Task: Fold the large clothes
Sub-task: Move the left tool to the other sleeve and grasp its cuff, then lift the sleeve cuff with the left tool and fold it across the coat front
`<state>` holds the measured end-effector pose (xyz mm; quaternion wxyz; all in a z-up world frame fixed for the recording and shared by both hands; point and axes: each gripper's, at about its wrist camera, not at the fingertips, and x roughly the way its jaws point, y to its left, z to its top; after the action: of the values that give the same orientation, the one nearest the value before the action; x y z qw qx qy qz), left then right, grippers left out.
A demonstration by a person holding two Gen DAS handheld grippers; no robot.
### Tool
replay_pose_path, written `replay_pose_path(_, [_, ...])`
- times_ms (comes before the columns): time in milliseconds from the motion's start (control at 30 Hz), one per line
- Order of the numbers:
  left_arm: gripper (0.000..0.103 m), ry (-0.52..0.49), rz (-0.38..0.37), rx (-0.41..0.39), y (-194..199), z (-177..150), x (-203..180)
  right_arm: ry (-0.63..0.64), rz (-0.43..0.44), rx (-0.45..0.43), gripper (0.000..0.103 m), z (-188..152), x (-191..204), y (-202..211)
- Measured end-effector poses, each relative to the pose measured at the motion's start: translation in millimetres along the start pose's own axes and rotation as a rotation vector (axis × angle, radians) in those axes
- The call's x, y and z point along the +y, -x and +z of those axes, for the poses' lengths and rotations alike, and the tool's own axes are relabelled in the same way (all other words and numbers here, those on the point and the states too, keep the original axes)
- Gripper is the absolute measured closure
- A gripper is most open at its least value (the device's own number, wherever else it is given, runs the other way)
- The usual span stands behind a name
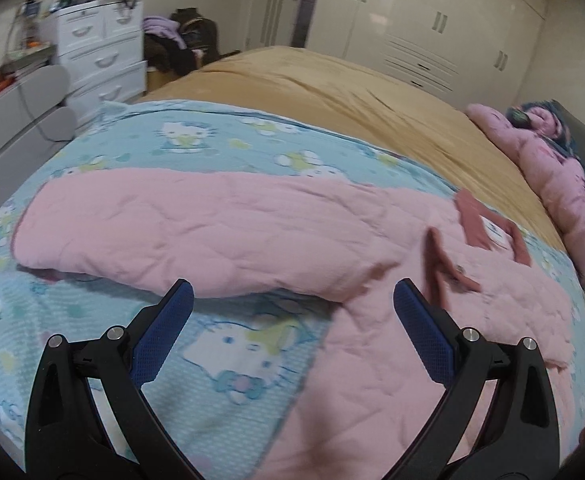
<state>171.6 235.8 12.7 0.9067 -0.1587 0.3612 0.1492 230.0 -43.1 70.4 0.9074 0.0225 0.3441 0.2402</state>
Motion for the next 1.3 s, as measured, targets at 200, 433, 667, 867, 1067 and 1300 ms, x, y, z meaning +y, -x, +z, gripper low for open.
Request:
replay_pose_path(200, [0.009,0.057,0.036,-0.001,-6,4,28,0.049,0.03,0.015,0.004,6,31,-16])
replay_pose_path(433, [0.009,0.14,0.047,0.019,-19,2,63,0.091,0.069,0.029,0.004,10,64,-34])
replay_pose_path(667, [0.009,0.202,0.087,0.018,-26,4,93,0.134,0.105,0.057,0.004,13,96,-55])
replay_pose_path(867, [0.009,0.276,0.109,0.016,-29,5,119,0.16,0.146,0.071,0.004,15,119,-69])
replay_pose_path(1067, [0.009,0.392,0.13,0.011,-40,5,149,0.191,0.17,0.09,0.004,12,139,-83])
replay_pose_path(1300, [0.009,0.534,0.119,0.049,-67,0,179,0.195,0.182,0.108,0.004,7,143,-91])
